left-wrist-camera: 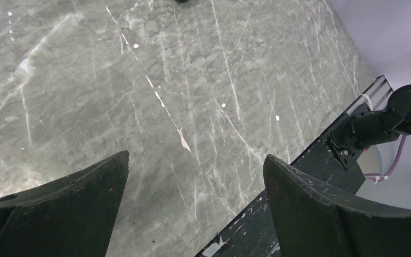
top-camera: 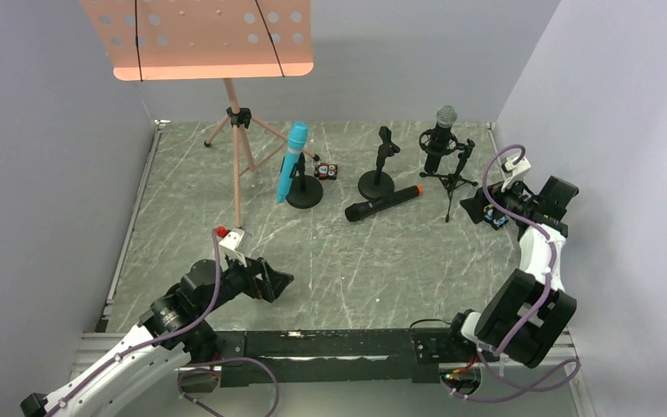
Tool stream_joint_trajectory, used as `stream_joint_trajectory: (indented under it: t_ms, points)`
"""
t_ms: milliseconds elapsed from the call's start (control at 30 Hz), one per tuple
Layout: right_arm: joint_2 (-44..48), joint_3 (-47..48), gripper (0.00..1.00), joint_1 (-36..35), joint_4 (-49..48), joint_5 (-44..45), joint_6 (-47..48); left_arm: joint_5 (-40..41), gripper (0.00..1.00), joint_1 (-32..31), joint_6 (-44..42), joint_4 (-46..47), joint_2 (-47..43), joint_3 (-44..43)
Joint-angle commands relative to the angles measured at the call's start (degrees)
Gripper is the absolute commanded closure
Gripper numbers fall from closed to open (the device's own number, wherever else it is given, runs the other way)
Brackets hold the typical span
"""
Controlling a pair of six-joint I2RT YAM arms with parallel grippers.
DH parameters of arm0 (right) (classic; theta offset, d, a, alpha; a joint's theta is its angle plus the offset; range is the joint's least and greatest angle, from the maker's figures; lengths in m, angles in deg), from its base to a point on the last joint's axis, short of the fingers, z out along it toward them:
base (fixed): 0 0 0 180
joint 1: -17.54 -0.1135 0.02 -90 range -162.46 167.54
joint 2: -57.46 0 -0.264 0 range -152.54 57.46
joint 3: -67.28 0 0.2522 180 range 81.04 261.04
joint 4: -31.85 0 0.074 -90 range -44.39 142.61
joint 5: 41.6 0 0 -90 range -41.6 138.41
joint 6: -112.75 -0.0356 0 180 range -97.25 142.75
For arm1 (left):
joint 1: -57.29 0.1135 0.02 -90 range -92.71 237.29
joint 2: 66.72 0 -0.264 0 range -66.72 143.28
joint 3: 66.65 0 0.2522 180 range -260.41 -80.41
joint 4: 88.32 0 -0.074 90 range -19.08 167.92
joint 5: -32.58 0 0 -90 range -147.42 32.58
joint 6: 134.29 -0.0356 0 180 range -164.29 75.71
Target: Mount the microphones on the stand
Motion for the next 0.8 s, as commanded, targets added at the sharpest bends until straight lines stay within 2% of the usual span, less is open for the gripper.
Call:
stream_joint_trajectory:
  t_ms: [0,133,233,400,533,633,767]
  points:
    - [4.2,2.6,0.0,0.1,15.2,1.0,8.3,-1.7,0.01,0.0,-0.1,4.0,0.1,0.1]
    - [7.7,3.0,0.0,-4.1,19.6,0.8,10.3,-1.1,0.01,0.0,0.2,4.2,-1.7,1.3]
    - [9.6,2.9,0.0,-11.5,19.1,3.0,7.8,-1.2,0.01,0.0,0.3,3.1,-2.6,1.4]
    - [10.0,1.7,0.0,-25.3,5.4,9.1,-3.8,-1.0,0.01,0.0,0.9,1.8,-4.8,1.8]
    - [2.9,6.2,0.0,-34.0,-0.3,14.5,-10.9,-1.3,0.01,0.0,2.0,2.0,-5.8,2.7]
    - [-1.3,8.5,0.0,-37.4,-6.8,21.7,-19.3,-1.4,0.01,0.0,2.7,1.6,-6.1,2.5]
    - [-4.3,10.9,0.0,-39.4,-11.1,25.7,-24.4,-0.9,0.01,0.0,3.3,2.2,-6.1,2.8]
